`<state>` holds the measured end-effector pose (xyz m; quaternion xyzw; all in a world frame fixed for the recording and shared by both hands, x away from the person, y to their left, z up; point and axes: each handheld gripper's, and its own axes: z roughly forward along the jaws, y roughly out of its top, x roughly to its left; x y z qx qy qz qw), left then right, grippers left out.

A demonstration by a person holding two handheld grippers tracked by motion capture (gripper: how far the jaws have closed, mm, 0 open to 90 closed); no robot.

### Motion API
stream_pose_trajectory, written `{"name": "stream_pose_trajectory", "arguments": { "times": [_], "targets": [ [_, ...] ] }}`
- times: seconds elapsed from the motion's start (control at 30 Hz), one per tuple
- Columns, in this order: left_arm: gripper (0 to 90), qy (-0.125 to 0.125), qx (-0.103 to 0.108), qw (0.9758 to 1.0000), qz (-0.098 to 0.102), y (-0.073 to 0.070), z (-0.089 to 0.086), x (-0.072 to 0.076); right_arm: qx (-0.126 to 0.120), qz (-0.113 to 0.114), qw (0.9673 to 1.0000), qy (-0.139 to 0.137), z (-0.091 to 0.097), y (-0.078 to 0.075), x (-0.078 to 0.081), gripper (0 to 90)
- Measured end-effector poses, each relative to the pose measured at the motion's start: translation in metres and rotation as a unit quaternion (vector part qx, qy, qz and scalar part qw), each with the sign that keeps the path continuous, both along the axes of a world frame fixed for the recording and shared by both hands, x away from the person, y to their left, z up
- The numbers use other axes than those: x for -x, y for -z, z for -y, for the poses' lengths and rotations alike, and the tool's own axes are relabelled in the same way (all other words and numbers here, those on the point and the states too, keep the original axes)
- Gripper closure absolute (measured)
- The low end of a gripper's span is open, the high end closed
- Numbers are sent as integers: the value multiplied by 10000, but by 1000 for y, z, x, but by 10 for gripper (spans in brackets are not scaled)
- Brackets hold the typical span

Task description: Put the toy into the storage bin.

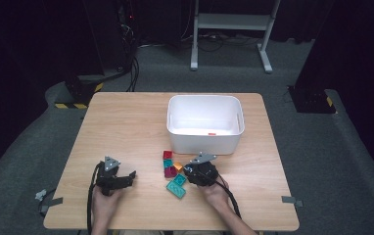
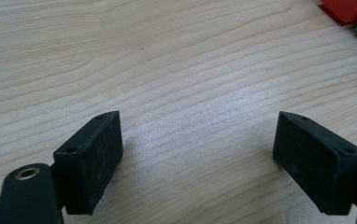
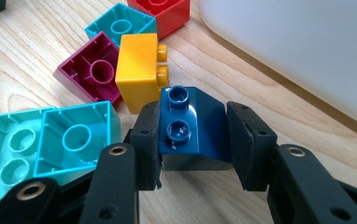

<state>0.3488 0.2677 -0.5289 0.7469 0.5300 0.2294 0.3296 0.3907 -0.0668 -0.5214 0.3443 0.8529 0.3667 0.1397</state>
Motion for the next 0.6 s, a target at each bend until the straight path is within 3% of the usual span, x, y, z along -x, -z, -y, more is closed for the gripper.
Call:
{"name": "stream_pose_trajectory", "arguments": {
  "times": [0.27, 0.6],
  "targets": [
    [160, 3, -4, 10000, -3, 0, 0, 0, 144, -2, 9999, -71, 2, -3, -1, 588],
    [160, 3, -3, 10000, -3, 0, 0, 0, -60, 110, 9999, -92, 15, -22, 1, 589]
  ]
}}
